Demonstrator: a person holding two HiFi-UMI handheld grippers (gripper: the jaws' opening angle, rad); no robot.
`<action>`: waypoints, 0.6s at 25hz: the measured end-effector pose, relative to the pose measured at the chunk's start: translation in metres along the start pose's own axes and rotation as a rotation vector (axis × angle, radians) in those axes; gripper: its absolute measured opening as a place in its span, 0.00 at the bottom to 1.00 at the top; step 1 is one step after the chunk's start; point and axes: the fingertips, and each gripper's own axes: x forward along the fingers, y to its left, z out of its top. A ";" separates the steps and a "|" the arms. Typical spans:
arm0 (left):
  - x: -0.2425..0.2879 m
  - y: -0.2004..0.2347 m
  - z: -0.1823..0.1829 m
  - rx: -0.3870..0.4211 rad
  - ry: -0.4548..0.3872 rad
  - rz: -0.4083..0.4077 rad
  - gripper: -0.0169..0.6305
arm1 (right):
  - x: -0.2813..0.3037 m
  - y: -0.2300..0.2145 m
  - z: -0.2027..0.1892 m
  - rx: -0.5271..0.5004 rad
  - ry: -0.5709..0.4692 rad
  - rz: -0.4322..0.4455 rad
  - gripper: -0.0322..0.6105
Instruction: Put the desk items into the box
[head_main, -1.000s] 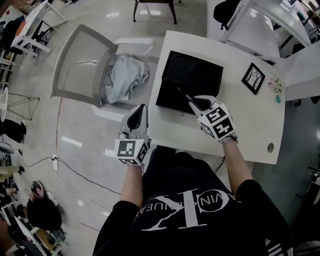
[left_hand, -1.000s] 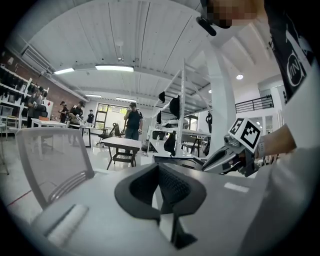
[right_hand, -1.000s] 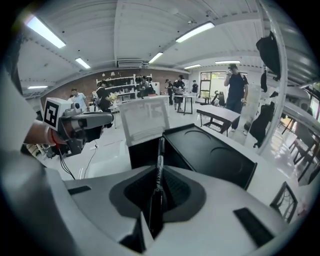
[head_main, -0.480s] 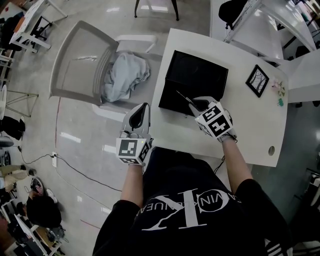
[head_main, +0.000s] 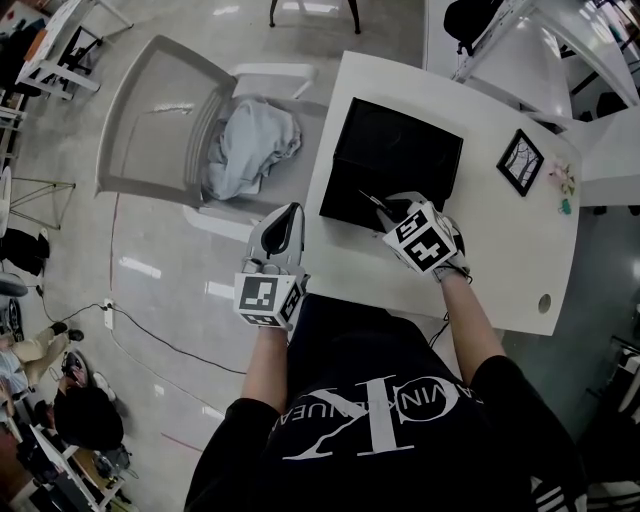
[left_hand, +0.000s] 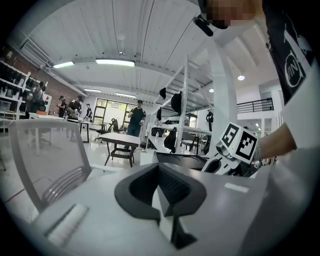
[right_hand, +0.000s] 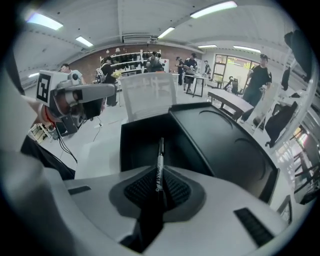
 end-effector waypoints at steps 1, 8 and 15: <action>0.000 0.001 0.000 -0.001 0.001 0.000 0.04 | 0.002 0.000 0.000 -0.008 0.006 0.001 0.09; 0.000 0.007 -0.005 -0.009 0.011 0.013 0.04 | 0.011 -0.002 -0.002 -0.009 0.021 0.010 0.09; -0.001 0.012 -0.008 -0.016 0.017 0.025 0.04 | 0.018 0.000 -0.003 -0.011 0.030 0.020 0.09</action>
